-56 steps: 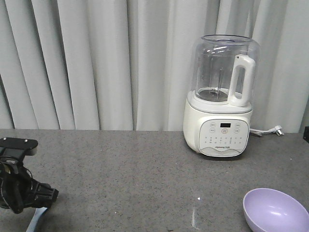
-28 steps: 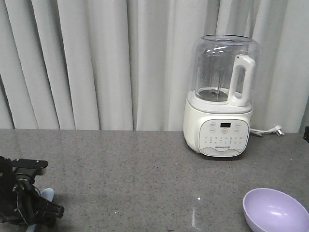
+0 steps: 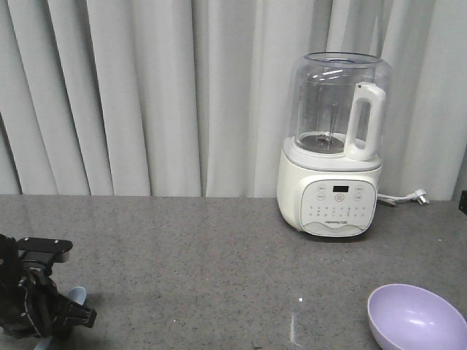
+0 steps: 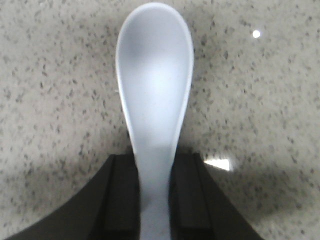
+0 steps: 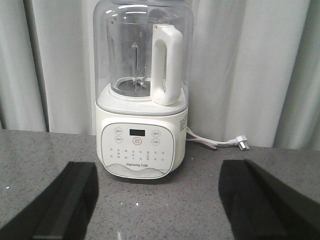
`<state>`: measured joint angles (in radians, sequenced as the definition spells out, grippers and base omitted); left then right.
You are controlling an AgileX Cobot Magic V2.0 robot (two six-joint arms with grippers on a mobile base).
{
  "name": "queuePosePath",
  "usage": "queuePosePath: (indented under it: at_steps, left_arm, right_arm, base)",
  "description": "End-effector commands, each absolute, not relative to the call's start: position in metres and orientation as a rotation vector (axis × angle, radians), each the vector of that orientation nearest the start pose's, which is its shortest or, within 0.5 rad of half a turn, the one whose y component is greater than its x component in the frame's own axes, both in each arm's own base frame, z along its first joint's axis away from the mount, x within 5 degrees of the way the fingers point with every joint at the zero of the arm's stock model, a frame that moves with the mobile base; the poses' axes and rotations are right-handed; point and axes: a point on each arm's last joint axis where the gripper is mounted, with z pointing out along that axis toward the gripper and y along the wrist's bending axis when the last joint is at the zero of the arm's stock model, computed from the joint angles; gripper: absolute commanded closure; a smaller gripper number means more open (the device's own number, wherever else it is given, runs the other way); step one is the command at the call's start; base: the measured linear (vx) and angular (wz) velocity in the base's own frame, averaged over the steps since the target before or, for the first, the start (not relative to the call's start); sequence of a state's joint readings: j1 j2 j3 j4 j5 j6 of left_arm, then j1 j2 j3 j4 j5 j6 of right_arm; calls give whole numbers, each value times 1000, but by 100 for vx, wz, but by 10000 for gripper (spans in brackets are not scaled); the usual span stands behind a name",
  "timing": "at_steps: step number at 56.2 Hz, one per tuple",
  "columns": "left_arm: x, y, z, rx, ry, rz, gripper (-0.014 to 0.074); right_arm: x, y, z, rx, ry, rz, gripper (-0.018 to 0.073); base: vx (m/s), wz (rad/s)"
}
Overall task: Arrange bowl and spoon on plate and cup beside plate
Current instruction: 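Grasp the white spoon by its handle with the left gripper and lift, then grasp the lavender bowl rim with the right gripper and lift it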
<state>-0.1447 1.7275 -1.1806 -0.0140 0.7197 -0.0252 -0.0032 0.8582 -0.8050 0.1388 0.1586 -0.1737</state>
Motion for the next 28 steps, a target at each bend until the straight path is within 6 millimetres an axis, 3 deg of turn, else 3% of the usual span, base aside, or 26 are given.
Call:
queuePosePath:
  at_steps: [1,10,17,21,28]
  left_arm:
    - [339,-52,275,130,2552,-101,605]
    - [304,-49,340,141,2332,-156,604]
    - [274,-46,380,138,2186,-175,604]
    - [261,-44,394,137,2135,-177,603]
    - [245,-41,407,138,2091,-180,603]
  right_arm:
    - [182,0,402,-41,1574,-35,13]
    - [175,-4,409,20,1699,13,15]
    - [189,-34,408,280,1981,-26,23]
    - [203,-50,401,388,2108,-45,29]
    - [227,-62,378,424,2254,-36,29]
  base:
    - [0,0]
    - [0,0]
    - [0,0]
    - [0,0]
    - [0,0]
